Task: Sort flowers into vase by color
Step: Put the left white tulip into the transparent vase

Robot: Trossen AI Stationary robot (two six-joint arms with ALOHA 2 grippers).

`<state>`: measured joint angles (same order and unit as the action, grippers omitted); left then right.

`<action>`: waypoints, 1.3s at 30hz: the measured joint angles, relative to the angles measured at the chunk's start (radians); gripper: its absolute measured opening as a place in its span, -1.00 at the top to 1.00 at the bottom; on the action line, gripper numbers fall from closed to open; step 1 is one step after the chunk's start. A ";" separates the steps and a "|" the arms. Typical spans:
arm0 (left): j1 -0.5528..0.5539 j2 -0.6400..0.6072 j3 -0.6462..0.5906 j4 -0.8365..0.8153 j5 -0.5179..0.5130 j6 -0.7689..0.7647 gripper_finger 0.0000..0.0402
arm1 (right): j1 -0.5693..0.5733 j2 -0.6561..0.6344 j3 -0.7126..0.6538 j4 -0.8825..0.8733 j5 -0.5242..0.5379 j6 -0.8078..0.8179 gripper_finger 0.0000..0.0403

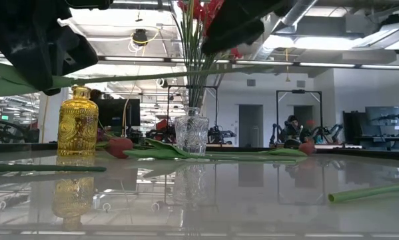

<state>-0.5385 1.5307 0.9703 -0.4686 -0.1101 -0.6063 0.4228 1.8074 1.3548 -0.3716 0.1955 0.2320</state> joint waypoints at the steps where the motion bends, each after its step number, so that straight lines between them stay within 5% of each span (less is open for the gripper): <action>1: 0.002 0.000 0.000 -0.001 0.000 0.008 0.93 | -0.006 0.000 0.000 -0.003 -0.013 0.004 -0.10; 18: 0.028 -0.001 -0.001 -0.046 -0.007 0.072 0.93 | -0.046 0.065 0.000 -0.081 -0.075 0.087 -0.06; 25: 0.034 -0.001 -0.001 -0.069 -0.006 0.076 0.93 | -0.054 0.064 0.000 -0.086 -0.070 0.101 0.26; 33: 0.036 -0.001 -0.001 -0.070 -0.055 0.095 0.82 | -0.060 0.064 0.000 -0.123 -0.091 0.077 0.88; 39: 0.036 -0.005 -0.001 -0.104 -0.007 0.140 0.52 | -0.055 0.063 0.000 -0.126 -0.092 0.059 0.88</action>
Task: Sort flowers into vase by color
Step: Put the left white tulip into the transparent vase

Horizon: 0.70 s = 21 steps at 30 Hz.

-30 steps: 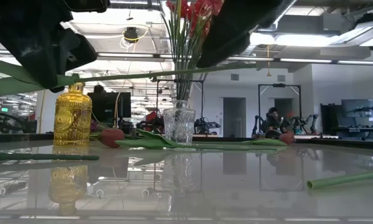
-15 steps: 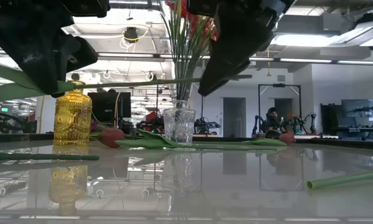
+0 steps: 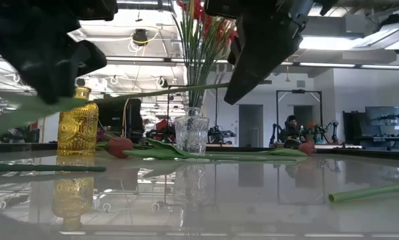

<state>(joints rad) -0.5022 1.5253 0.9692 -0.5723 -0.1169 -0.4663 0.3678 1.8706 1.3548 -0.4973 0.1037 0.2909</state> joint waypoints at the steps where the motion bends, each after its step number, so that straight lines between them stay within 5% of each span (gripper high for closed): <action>1: 0.000 -0.003 0.004 -0.033 0.003 0.005 0.46 | 0.003 0.000 0.000 -0.002 0.000 0.000 0.88; 7: -0.008 -0.095 0.046 -0.174 -0.114 0.043 0.20 | 0.020 -0.009 -0.041 0.048 0.002 -0.033 0.88; 12: -0.029 -0.297 -0.019 -0.159 -0.274 0.089 0.15 | 0.024 -0.044 -0.203 0.287 -0.006 -0.023 0.88; 16: -0.005 -0.463 -0.163 0.005 -0.350 0.125 0.16 | 0.010 -0.089 -0.316 0.629 -0.082 -0.077 0.88; 21: 0.033 -0.618 -0.389 0.337 -0.279 0.202 0.17 | -0.017 -0.107 -0.376 0.970 -0.175 -0.165 0.88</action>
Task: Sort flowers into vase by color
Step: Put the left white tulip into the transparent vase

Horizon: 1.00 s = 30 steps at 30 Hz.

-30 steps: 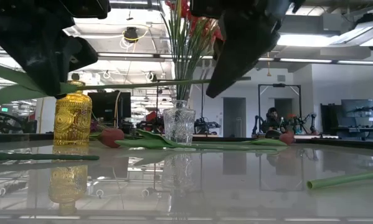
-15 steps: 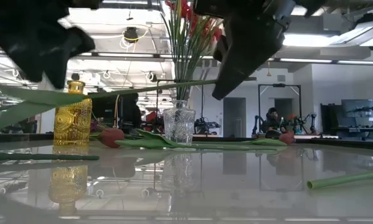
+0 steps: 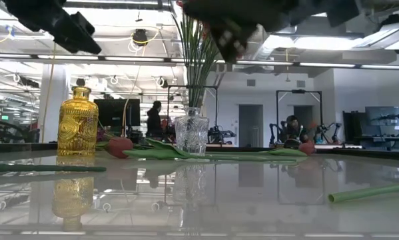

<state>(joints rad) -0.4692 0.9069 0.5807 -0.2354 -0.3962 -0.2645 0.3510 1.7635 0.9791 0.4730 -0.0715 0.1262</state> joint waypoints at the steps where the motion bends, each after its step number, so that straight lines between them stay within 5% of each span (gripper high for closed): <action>1: 0.005 -0.024 -0.043 0.079 0.016 0.012 0.17 | -0.009 0.006 0.000 0.044 0.001 -0.014 0.88; 7: 0.009 -0.054 -0.226 0.625 0.159 0.152 0.17 | -0.057 0.056 0.001 0.329 0.116 -0.038 0.88; 23: 0.011 -0.001 -0.240 0.998 0.044 0.415 0.17 | -0.094 0.058 0.002 0.410 0.238 -0.048 0.88; 30: 0.012 0.014 -0.211 1.020 -0.006 0.441 0.17 | -0.100 0.058 0.002 0.412 0.241 -0.043 0.88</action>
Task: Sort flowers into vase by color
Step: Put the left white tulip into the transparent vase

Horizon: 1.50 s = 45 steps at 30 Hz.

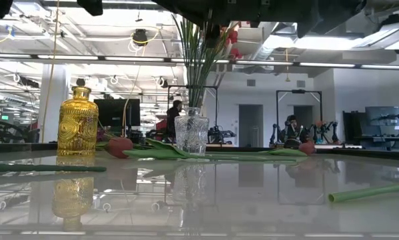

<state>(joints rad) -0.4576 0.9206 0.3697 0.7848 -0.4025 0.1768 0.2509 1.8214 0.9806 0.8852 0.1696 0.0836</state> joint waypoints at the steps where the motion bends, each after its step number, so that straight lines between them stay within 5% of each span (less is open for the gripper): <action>1: 0.000 0.002 0.006 0.001 0.004 0.004 0.17 | -0.002 0.000 0.000 0.000 0.006 0.002 0.88; 14: 0.001 0.011 0.060 -0.007 0.020 0.003 0.21 | -0.007 0.000 0.000 -0.010 0.017 0.005 0.88; 23: 0.002 0.011 0.060 0.001 -0.030 0.001 0.91 | -0.007 0.000 0.000 -0.010 0.016 -0.012 0.78; 33: 0.001 -0.001 0.060 0.010 -0.109 -0.012 1.00 | -0.001 -0.022 0.000 -0.061 0.017 -0.089 0.45; 40: 0.003 -0.079 0.062 -0.126 -0.268 -0.041 1.00 | -0.001 -0.146 0.001 -0.470 0.043 -0.056 -0.10; 45: 0.085 -0.144 0.084 -0.328 -0.306 -0.139 1.00 | -0.003 -0.223 0.001 -0.765 0.042 0.067 -0.26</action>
<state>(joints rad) -0.3729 0.7763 0.4535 0.4565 -0.7086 0.0376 0.2474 1.5985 0.9813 0.1207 0.2115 0.1511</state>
